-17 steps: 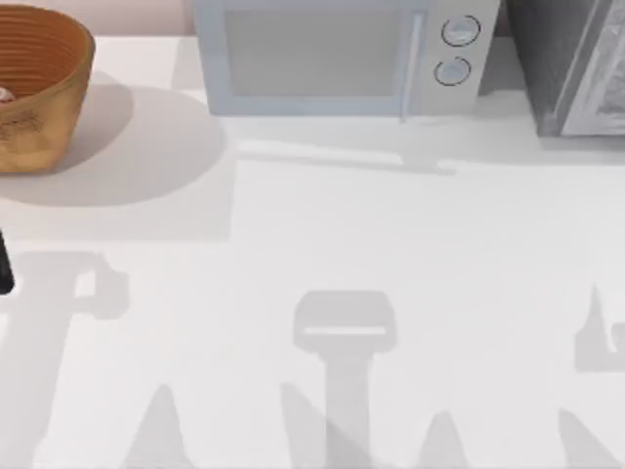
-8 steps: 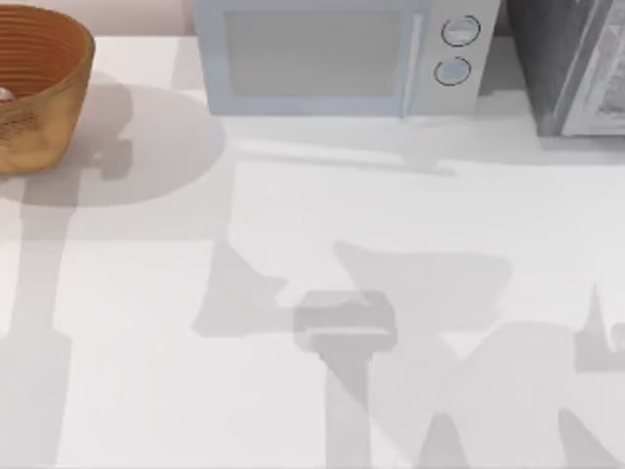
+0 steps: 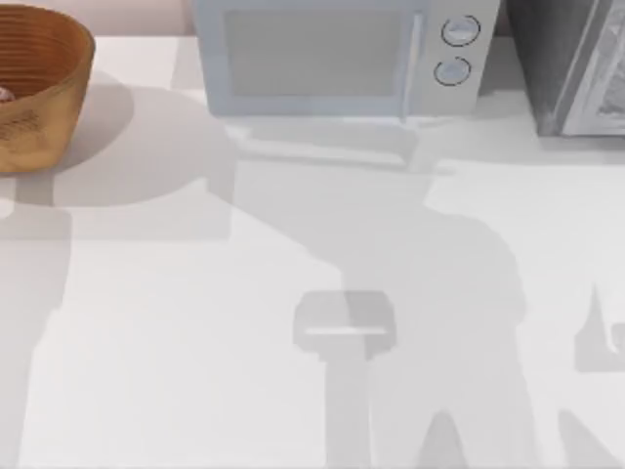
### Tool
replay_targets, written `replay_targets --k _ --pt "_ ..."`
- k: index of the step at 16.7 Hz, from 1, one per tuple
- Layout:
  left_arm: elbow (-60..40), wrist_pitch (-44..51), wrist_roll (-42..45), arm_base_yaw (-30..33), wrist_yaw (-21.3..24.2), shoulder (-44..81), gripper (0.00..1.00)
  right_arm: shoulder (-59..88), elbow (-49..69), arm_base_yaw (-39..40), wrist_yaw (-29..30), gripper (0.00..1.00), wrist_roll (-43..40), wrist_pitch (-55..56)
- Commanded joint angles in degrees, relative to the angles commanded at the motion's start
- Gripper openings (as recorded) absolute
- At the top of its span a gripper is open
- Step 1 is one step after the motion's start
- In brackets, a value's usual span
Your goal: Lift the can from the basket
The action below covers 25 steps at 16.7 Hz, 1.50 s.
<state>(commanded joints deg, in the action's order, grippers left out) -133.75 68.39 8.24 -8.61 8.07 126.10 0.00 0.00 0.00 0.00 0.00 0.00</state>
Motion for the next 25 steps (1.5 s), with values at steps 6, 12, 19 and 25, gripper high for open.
replay_targets --k 6,12,19,25 --pt "-24.53 13.78 2.56 -1.82 1.21 24.28 1.00 0.00 0.00 0.00 0.00 1.00 0.00 0.00" --pt "-32.35 18.82 3.48 -2.47 1.58 32.76 1.00 0.00 0.00 0.00 0.00 1.00 0.00 0.00" --pt "-29.86 16.41 3.15 -2.13 1.50 32.56 1.00 0.00 0.00 0.00 0.00 1.00 0.00 0.00" --pt "-16.87 4.73 2.58 -1.54 1.39 31.40 1.00 0.00 0.00 0.00 0.00 1.00 0.00 0.00"
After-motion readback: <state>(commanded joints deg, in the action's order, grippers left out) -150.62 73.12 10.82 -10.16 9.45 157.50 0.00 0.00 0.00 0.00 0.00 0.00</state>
